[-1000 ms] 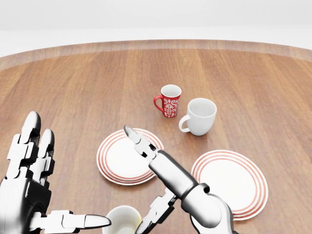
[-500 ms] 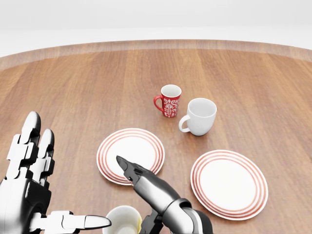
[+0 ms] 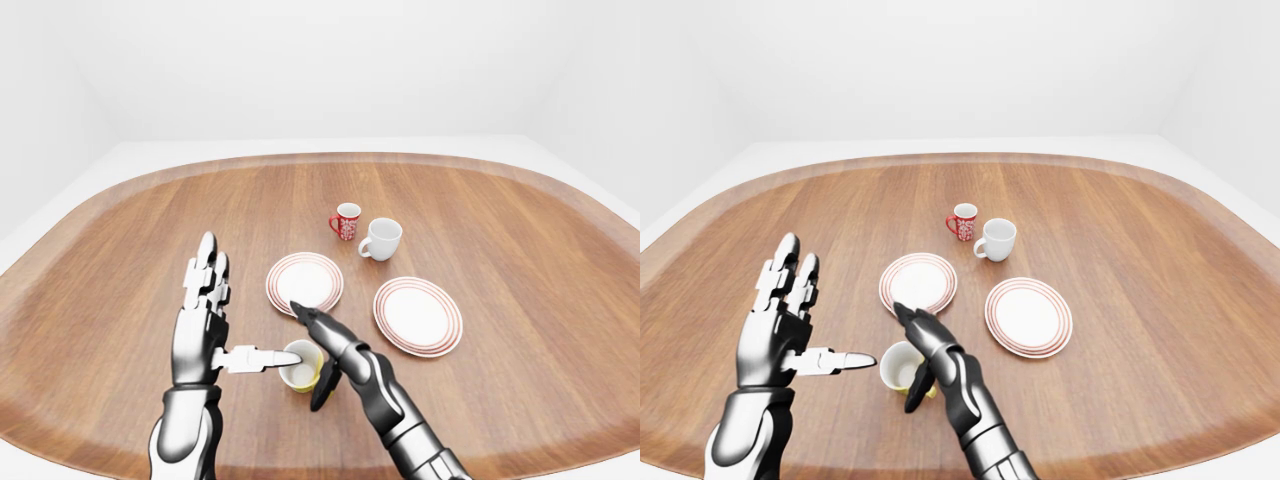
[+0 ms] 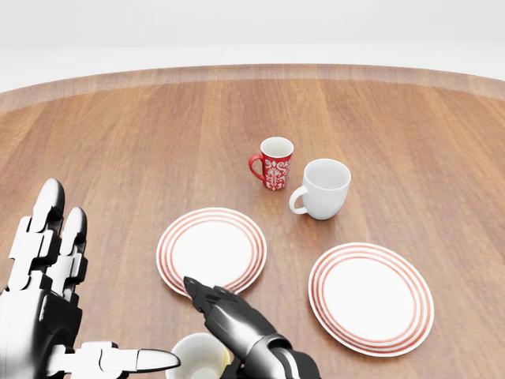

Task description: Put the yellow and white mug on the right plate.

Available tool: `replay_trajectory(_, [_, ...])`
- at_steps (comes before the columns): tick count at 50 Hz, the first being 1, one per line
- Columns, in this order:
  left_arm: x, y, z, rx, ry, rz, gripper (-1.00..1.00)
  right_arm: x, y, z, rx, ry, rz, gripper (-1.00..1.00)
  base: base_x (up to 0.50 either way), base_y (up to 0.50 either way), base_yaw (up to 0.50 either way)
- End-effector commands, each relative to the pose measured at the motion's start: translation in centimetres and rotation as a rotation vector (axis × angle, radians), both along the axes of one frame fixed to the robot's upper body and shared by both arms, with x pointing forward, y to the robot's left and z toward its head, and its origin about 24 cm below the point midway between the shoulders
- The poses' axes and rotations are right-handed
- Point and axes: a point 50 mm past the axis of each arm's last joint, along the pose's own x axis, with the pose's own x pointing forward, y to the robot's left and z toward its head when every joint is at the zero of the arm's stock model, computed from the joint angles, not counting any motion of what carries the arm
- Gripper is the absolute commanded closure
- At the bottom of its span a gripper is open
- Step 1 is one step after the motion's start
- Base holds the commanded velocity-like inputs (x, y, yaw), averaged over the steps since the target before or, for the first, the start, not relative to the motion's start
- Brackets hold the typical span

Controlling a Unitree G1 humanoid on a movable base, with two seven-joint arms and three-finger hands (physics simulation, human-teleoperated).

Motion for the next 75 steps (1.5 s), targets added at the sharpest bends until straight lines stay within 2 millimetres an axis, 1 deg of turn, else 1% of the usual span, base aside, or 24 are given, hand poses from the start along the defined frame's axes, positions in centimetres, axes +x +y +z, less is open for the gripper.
replay_trajectory(1, [-0.1,-0.1,0.1,0.003,-0.003,-0.002,-1.00,-0.2,0.3,-1.5,-0.081,-0.005,-0.013,-1.00,0.00,0.00,0.00])
replay_trajectory(8, [-0.1,0.0,0.1,0.002,-0.005,-0.001,-1.00,-0.5,0.4,-2.8,-0.118,0.021,-0.024,-1.00,0.00,0.00,0.00])
replay_trajectory(14, [-0.1,-0.2,0.0,0.005,0.001,-0.005,-1.00,0.0,0.6,-3.6,-0.131,0.032,-0.023,-1.00,0.00,0.00,0.00])
replay_trajectory(23, [-0.1,-0.2,-0.1,0.006,0.006,-0.006,-1.00,1.0,1.4,-3.6,-0.109,0.039,-0.024,-1.00,0.00,0.00,0.00])
replay_trajectory(31, [-0.1,-0.2,-0.2,0.006,0.012,-0.007,-1.00,1.2,1.5,-3.9,-0.114,0.046,-0.021,-1.00,0.00,0.00,0.00])
replay_trajectory(34, [-0.1,-0.2,-0.1,0.007,0.007,-0.007,-1.00,0.9,1.6,-4.2,-0.115,0.056,-0.015,-1.00,0.00,0.00,0.00])
replay_trajectory(35, [-0.1,-0.2,-0.1,0.006,0.006,-0.006,-1.00,0.7,1.6,-4.3,-0.118,0.063,-0.009,-0.58,0.00,0.00,0.00])
replay_trajectory(36, [-0.1,-0.2,-0.1,0.006,0.006,-0.006,-1.00,0.7,1.6,-4.3,-0.118,0.063,-0.009,-0.58,0.00,0.00,0.00])
replay_trajectory(37, [-0.1,-0.2,-0.1,0.006,0.005,-0.006,-1.00,0.6,1.6,-4.4,-0.116,0.069,-0.008,1.00,0.00,0.00,0.00])
replay_trajectory(52, [-0.1,-0.2,-0.1,0.004,0.004,-0.008,-1.00,0.1,1.1,-3.7,-0.114,0.055,-0.008,1.00,0.00,0.00,0.00])
replay_trajectory(57, [-0.1,-0.2,-0.1,0.005,0.006,-0.009,-1.00,0.1,0.6,-2.9,-0.107,0.039,-0.021,1.00,0.00,0.00,0.00])
replay_trajectory(61, [0.0,-0.3,-0.1,0.004,0.006,-0.012,-1.00,0.7,-0.1,-1.4,-0.080,0.001,-0.045,1.00,0.00,0.00,0.00])
replay_trajectory(62, [0.0,-0.3,-0.1,0.004,0.005,-0.013,-1.00,1.1,-0.5,-0.8,-0.076,-0.023,-0.055,1.00,0.00,0.00,0.00])
replay_trajectory(66, [-0.1,-0.4,0.0,0.005,0.002,-0.015,-1.00,1.8,-1.0,0.6,-0.045,-0.060,-0.061,1.00,0.00,0.00,0.00])
replay_trajectory(68, [-0.1,-0.4,0.0,0.004,-0.001,-0.014,-1.00,2.6,-1.5,1.9,-0.024,-0.095,-0.074,1.00,0.00,0.00,0.00])
replay_trajectory(70, [-0.1,-0.4,0.1,0.005,-0.002,-0.014,-1.00,3.2,-1.9,2.4,-0.013,-0.112,-0.090,1.00,0.00,0.00,0.00])
replay_trajectory(71, [-0.2,-0.4,0.1,0.006,-0.002,-0.014,-1.00,3.9,-2.4,2.9,0.000,-0.120,-0.108,1.00,0.00,0.00,0.00])
replay_trajectory(74, [-0.2,-0.4,0.2,0.005,-0.008,-0.012,-1.00,4.7,-3.1,3.8,0.025,-0.144,-0.131,1.00,0.00,0.00,0.00])
replay_trajectory(75, [-0.1,-0.4,0.1,0.006,-0.004,-0.012,-1.00,5.0,-3.4,4.5,0.037,-0.162,-0.134,1.00,0.00,0.00,0.00])
